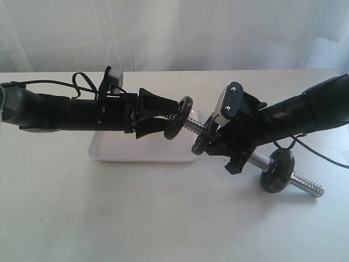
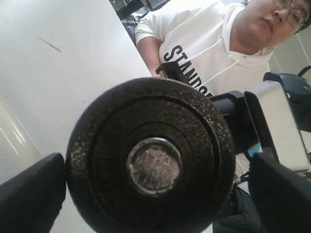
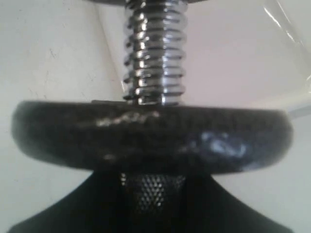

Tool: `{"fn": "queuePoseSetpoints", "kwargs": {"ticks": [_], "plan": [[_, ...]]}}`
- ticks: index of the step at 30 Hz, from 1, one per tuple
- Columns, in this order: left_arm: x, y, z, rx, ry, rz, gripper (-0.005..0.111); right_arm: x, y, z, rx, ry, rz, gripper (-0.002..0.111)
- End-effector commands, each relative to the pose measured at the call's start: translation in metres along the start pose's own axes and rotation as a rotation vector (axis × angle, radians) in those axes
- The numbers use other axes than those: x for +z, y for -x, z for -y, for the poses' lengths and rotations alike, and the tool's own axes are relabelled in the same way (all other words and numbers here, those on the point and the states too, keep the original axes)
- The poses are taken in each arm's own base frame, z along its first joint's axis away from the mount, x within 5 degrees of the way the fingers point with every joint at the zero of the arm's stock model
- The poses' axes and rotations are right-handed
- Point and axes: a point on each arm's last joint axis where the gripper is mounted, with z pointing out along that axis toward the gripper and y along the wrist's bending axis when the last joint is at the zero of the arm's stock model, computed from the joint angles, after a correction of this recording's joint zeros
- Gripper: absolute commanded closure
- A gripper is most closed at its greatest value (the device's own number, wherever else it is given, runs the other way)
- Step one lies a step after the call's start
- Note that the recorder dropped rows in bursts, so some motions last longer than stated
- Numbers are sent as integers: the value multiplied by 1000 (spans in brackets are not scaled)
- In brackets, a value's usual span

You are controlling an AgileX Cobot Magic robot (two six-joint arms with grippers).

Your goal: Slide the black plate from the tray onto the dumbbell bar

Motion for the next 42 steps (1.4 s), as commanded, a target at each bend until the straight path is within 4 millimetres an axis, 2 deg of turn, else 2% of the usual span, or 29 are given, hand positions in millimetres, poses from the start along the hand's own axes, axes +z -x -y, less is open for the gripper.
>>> {"fn": "queuePoseSetpoints", "kwargs": {"ticks": [1,15,20,31,42], "plan": [[1,4,13,4,-57,18,1,-16,27,7,41,-42,146,108],[-2,5,13,26,-62,23,2,-16,26,6,26,-33,136,108],[-12,6,6,41,-22,0,2,-16,24,2,-22,5,109,108],[-54,19,-10,44,47,47,2,-16,9,-8,-179,124,-43,108],[-57,19,-9,46,32,40,2,-10,-1,-7,-207,134,-98,108]]}}
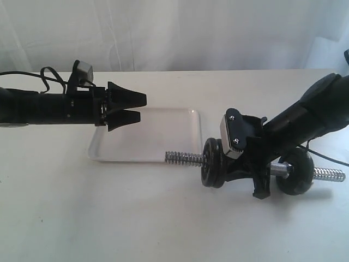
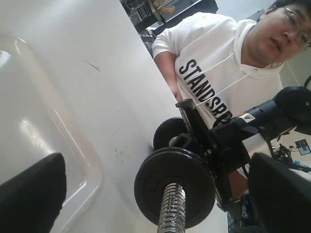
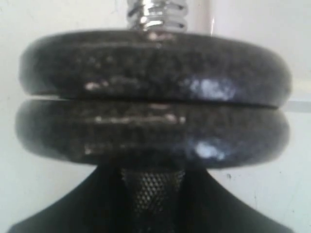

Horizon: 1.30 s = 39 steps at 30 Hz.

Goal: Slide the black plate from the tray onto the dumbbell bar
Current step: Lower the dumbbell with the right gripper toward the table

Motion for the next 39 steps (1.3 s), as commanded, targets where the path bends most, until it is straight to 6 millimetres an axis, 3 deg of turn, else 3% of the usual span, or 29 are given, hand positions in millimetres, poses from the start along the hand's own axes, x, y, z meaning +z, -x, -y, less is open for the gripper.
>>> {"fn": "queuePoseSetpoints", "kwargs": {"ticks": [1,15,22,25,33,36,39], "plan": [[-2,2,7,22,-27,-4,2,-10,13,9,55,-48,89,108],[-2,1,8,24,-34,-12,2,8,0,9,93,-16,65,108],[-2,1,8,26,-33,-17,2,11,11,9,133,-19,121,107],[-2,1,8,26,-33,-17,2,14,13,9,121,-43,99,98],[-2,1,7,27,-29,-17,2,14,13,10,200,-49,95,53],[-2,1,7,30,-29,-17,2,14,13,10,204,-43,100,43],[-2,1,7,30,-29,-17,2,14,13,10,204,-43,100,42]]}}
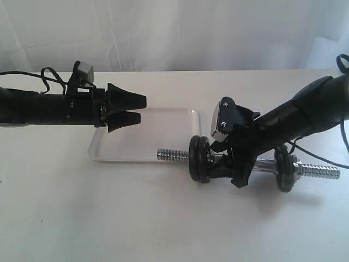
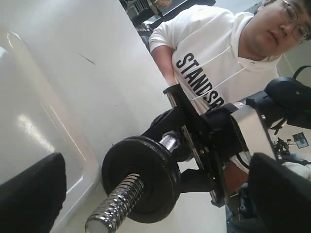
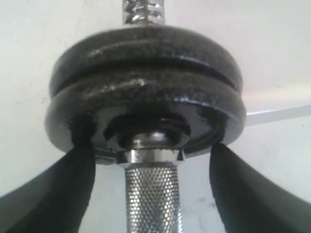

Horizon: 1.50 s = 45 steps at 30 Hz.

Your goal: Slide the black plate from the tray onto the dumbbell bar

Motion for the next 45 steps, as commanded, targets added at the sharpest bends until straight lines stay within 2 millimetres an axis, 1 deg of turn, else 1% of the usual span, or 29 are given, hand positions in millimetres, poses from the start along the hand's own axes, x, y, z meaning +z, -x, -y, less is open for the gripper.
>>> {"fn": "queuePoseSetpoints", "kwargs": {"ticks": [1,5,8,11,16,25,27,28,31,32,33,35,36,37,39,40,41,42,43,44,45], "plan": [[-2,3,6,21,-19,3,2,-2,5,-1,20,6,28,42],[-2,3,6,21,-12,4,2,-2,5,0,24,-2,24,42],[-2,3,6,26,-12,4,2,-3,4,2,77,-22,15,42],[-2,3,5,33,-9,4,2,-8,8,3,132,-46,19,42],[-2,3,4,40,3,6,2,-18,15,3,138,-72,30,42],[-2,3,4,44,3,6,2,-25,19,4,188,-102,29,42],[-2,3,4,44,3,6,2,-28,21,5,226,-125,29,42],[-2,3,4,44,3,6,2,-34,22,7,277,-170,19,42],[-2,3,4,44,3,6,2,-47,23,11,344,-262,-16,43],[-2,3,4,44,7,7,4,-51,24,12,370,-293,-28,44],[-2,3,4,44,7,7,8,-57,25,11,393,-313,-34,48],[-2,3,4,44,10,7,23,-63,27,11,404,-344,-45,57],[-2,3,4,44,10,7,34,-66,27,11,408,-354,-47,62],[-2,2,3,39,11,0,52,-70,29,10,423,-366,-44,72],[-2,2,3,15,12,-2,77,-71,30,10,449,-371,-38,84],[-2,3,4,-2,19,-24,99,-71,30,10,485,-373,-35,96],[-1,4,4,15,30,-64,106,-71,29,10,494,-375,-40,103],[-2,7,3,-34,80,-158,107,-72,28,10,524,-381,-45,108],[-3,8,3,-69,120,-212,107,-72,27,11,546,-392,-45,108],[-6,11,1,-99,204,-305,107,-74,24,13,598,-414,-48,108],[-7,13,0,-119,251,-346,107,-76,23,14,630,-423,-48,108]]}}
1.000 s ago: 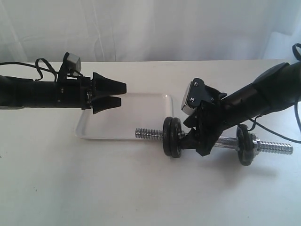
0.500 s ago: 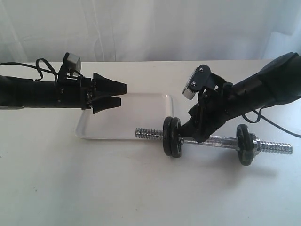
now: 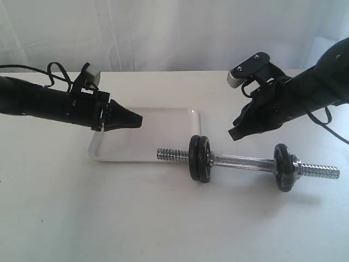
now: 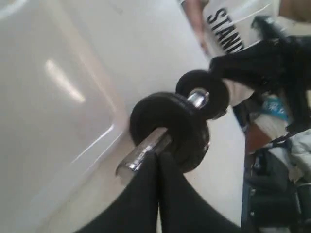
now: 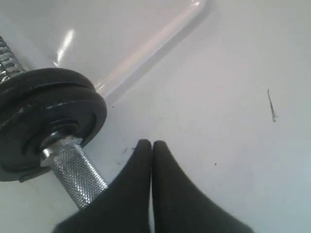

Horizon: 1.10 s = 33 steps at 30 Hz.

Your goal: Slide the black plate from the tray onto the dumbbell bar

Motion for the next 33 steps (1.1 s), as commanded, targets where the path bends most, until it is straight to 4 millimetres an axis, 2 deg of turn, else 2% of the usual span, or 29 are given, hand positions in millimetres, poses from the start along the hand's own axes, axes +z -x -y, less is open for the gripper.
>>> {"fn": "queuePoseSetpoints", "kwargs": {"ticks": [1,7,15,23,27,33], "plan": [[-11,6,0,-94,183,-191,107,-5,-2,10,136,-52,-5,108],[-25,17,-4,-179,422,-305,107,-14,-14,35,394,-92,-14,108],[-44,33,-6,-188,667,-349,107,-36,-16,62,569,-80,-49,108],[-75,40,-6,-289,1008,-426,107,-51,-38,88,664,-314,-236,108],[-80,38,-4,-306,1042,-478,107,-54,-46,89,655,-360,-318,108],[-81,37,-5,-301,1054,-494,107,-56,-40,92,669,-368,-299,108]]}}
